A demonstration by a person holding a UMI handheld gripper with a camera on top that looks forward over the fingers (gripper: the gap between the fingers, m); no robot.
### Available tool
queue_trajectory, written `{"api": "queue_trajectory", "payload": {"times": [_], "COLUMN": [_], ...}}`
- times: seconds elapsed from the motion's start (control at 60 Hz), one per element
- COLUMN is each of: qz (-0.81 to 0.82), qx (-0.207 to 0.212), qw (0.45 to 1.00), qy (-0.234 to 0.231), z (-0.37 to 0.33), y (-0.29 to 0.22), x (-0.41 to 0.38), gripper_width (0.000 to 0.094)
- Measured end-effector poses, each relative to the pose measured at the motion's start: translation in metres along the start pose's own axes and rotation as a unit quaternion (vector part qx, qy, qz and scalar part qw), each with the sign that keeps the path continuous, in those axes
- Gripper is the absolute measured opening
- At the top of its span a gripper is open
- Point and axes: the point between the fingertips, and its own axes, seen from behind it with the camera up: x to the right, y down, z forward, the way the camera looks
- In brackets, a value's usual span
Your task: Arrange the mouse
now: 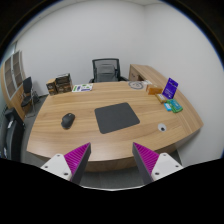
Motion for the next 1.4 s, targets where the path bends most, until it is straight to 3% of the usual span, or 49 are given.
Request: {"api": "queue_trajectory", "payload": {"times": [0.317, 0.8, 1.117, 1.4], "qz": [0.0, -0.047, -0.066, -0.071], "qx": [-0.013, -0.004, 0.004, 0.013], "qw": [1.0, 0.995, 0.992, 0.992], "qy": [-0.025, -0.083, -0.108, -0.102], "z": [0.021, 0.064, 0.138, 0.215], "y": [0.008, 0.001, -0.003, -0.015], "x": [-0.028, -0.146, -0.224, -0.268], "gripper_width": [0.0865, 0.0869, 0.0869, 0.0869]}}
